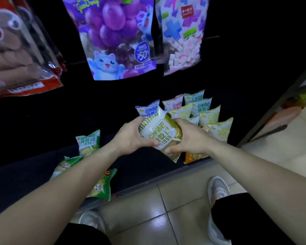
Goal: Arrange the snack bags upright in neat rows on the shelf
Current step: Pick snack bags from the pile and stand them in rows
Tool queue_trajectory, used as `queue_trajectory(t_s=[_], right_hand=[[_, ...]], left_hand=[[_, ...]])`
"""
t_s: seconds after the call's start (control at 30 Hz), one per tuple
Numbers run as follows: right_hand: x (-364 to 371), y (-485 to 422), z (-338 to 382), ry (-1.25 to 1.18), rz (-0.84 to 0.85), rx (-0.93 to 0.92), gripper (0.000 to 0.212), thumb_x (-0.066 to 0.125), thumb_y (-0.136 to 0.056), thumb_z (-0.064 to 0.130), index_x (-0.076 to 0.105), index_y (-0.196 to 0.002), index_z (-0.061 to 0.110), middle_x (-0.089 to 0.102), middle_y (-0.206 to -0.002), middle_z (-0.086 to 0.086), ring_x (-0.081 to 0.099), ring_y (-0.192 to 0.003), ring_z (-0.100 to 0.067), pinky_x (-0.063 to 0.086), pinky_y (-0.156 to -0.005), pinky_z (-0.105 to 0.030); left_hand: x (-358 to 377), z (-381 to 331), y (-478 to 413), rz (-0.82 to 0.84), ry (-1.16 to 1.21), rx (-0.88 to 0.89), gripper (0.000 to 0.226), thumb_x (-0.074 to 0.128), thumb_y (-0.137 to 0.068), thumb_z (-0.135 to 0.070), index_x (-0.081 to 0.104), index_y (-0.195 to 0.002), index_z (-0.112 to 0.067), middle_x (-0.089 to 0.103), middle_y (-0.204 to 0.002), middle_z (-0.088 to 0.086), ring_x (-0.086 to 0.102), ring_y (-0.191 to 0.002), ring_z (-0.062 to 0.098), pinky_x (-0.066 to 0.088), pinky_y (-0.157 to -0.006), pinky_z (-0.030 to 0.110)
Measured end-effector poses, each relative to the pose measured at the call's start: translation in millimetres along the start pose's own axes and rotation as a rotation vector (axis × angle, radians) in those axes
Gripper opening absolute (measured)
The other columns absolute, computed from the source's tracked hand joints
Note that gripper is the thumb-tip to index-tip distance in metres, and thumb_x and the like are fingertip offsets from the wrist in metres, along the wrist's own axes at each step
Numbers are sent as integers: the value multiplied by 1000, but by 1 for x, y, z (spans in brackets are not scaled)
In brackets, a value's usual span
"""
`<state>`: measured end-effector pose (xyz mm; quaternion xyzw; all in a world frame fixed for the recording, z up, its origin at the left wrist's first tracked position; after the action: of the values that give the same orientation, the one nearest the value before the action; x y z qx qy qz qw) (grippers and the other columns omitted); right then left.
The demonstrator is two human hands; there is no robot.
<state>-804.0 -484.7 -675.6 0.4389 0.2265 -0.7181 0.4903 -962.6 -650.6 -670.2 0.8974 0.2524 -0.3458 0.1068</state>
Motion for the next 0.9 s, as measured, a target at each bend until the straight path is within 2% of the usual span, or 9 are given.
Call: queue_trajectory(t_s=[0.07, 0.1, 0.17, 0.23, 0.4, 0.47, 0.53, 0.77, 0.9], right_hand=[[-3, -5, -17, 76, 23, 19, 116, 72, -52, 79, 27, -147, 30, 47, -141, 5, 46, -127, -18, 45, -96, -40], [-4, -8, -27, 105, 40, 40, 109, 72, -61, 74, 26, -149, 28, 43, -147, 1, 43, -131, -21, 43, -100, -42], [-8, -14, -51, 152, 67, 87, 87, 69, -80, 59, 30, -150, 26, 39, -150, -3, 42, -133, -24, 42, -103, -43], [-11, -18, -72, 184, 98, 138, 72, 66, -87, 49, 36, -148, 25, 37, -151, -5, 41, -134, -25, 42, -103, -43], [-13, -26, -101, 187, 162, 210, 70, 65, -87, 48, 38, -146, 22, 40, -147, -5, 46, -129, -24, 43, -102, -44], [-10, -28, -107, 186, 171, 221, 69, 64, -87, 49, 39, -146, 23, 40, -146, -4, 46, -129, -23, 43, -102, -42], [-6, -30, -111, 188, 189, 234, 67, 63, -87, 50, 40, -145, 25, 40, -147, -3, 45, -130, -23, 43, -102, -42], [12, -37, -108, 287, 290, 249, 67, 61, -85, 55, 39, -144, 31, 40, -144, 2, 47, -123, -21, 46, -88, -37], [12, -42, -106, 282, 293, 271, 69, 62, -84, 56, 38, -144, 31, 43, -142, 1, 47, -124, -23, 46, -91, -38]], left_hand=[[7, 2, -13, -14, -52, -33, 64, 88, -47, -58, 51, -97, -45, 64, -84, -35, 61, -72, -11, 41, -56, 7], [11, 5, -20, -20, -103, -59, 67, 86, -46, -60, 50, -100, -45, 66, -80, -28, 61, -69, -9, 42, -55, 10], [19, 14, -35, -20, -238, -123, 76, 84, -48, -63, 49, -111, -40, 66, -79, -18, 62, -69, 0, 50, -62, 26], [27, 29, -51, -18, -390, -166, 84, 81, -53, -65, 47, -122, -32, 65, -87, -14, 63, -77, 10, 51, -69, 34], [61, 64, -86, -37, -590, -214, 90, 79, -61, -63, 42, -135, -28, 63, -104, -4, 61, -97, 21, 38, -73, 35], [81, 77, -98, 3, -650, -208, 89, 79, -63, -62, 41, -137, -28, 62, -117, -2, 59, -107, 22, 39, -80, 37], [98, 88, -109, 43, -702, -210, 88, 78, -64, -61, 42, -137, -28, 62, -120, 0, 57, -110, 23, 39, -86, 39], [126, 102, -136, 93, -632, -235, 75, 79, -68, -57, 48, -129, -25, 60, -119, 2, 53, -111, 24, 39, -90, 41], [129, 105, -147, 81, -616, -223, 84, 78, -71, -55, 41, -140, -25, 52, -133, 3, 43, -123, 26, 37, -99, 43]])
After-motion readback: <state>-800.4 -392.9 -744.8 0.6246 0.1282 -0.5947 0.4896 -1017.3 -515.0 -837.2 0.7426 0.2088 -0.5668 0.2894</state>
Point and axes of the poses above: each hand's wrist, its own y-axis away from the middle knuckle, its own x-axis out of the palm, z = x × y, the point moved 2 cm from there along -y, towards the middle knuckle
